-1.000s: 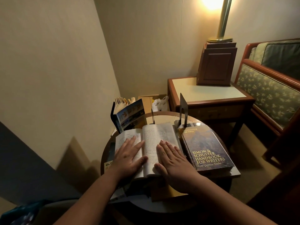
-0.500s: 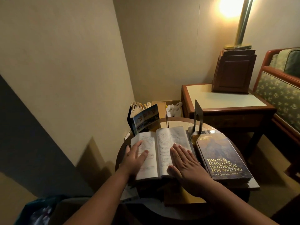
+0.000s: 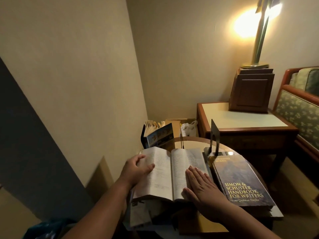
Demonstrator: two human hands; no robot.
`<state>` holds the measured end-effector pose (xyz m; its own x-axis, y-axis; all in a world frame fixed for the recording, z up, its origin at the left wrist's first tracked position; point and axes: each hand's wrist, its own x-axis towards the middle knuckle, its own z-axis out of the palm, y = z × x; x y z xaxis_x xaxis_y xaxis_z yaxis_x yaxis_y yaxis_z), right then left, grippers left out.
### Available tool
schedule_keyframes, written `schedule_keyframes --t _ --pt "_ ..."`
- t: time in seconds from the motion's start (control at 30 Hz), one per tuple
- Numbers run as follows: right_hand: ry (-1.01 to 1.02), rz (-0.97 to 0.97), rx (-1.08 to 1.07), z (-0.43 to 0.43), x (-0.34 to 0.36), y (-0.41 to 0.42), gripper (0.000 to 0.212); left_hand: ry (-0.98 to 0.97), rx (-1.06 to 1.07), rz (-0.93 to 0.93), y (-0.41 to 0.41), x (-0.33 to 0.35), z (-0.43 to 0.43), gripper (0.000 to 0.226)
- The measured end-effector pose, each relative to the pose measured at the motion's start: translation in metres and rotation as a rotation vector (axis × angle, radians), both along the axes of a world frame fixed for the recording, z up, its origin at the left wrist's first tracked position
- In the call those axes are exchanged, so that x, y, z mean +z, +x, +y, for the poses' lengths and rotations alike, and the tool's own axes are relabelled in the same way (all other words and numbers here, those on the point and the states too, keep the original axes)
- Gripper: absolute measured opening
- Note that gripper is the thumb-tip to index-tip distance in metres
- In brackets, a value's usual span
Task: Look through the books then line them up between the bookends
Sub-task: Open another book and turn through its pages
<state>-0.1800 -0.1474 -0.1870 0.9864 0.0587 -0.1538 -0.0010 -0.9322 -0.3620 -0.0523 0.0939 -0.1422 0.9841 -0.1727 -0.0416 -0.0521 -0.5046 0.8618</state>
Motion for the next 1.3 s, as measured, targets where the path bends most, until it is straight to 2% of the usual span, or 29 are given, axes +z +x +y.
schedule_keyframes --t 0.1,0.23,0.3,0.37,0.47,0.6,0.73,0.8,0.87,0.9,1.0,1.03,1.13,1.23,1.3 --pt "0.038 0.002 0.004 0.004 0.03 0.001 0.076 -0.009 0.048 -0.102 0.002 0.023 0.0 0.054" --pt "0.044 -0.121 0.017 0.012 0.07 0.009 0.059 -0.135 0.047 -0.151 0.004 0.049 -0.012 0.045" --pt "0.137 -0.174 0.018 0.021 0.084 0.015 0.055 -0.19 0.038 -0.156 0.004 0.058 -0.022 0.04" --pt "0.316 -0.164 -0.007 0.03 0.095 0.021 0.053 -0.259 0.018 -0.109 0.004 0.064 -0.033 0.034" --pt "0.565 -0.124 -0.089 0.035 0.103 0.029 0.053 -0.337 -0.025 -0.044 -0.001 0.071 -0.047 0.021" --pt "0.778 -0.113 -0.17 0.022 0.103 0.034 0.058 -0.447 -0.019 0.08 -0.006 0.073 -0.063 0.024" --pt "0.819 -0.151 -0.241 0.002 0.101 0.03 0.083 -0.499 -0.061 0.179 -0.011 0.063 -0.081 0.025" --pt "0.843 -0.179 -0.276 -0.008 0.097 0.026 0.095 -0.415 -0.097 0.201 -0.009 0.053 -0.092 0.02" --pt "0.882 -0.198 -0.327 -0.019 0.095 0.023 0.1 -0.24 -0.162 0.156 -0.001 0.037 -0.1 0.028" --pt "0.89 -0.202 -0.358 -0.024 0.094 0.022 0.095 -0.137 -0.204 0.11 0.003 0.03 -0.104 0.036" --pt "0.87 -0.176 -0.384 -0.041 0.089 0.019 0.062 0.083 -0.324 0.01 0.012 0.014 -0.111 0.056" --pt "0.847 -0.162 -0.383 -0.045 0.086 0.018 0.059 0.172 -0.354 -0.036 0.015 0.01 -0.113 0.06" --pt "0.685 -0.173 -0.41 -0.049 0.072 0.02 0.06 0.452 -0.443 -0.151 0.022 0.002 -0.118 0.076" --pt "0.417 -0.2 -0.427 -0.049 0.06 0.026 0.047 0.52 -0.503 -0.08 0.025 -0.002 -0.117 0.095" --pt "0.336 -0.165 -0.437 -0.048 0.056 0.028 0.039 0.515 -0.529 -0.014 0.027 -0.003 -0.112 0.11"
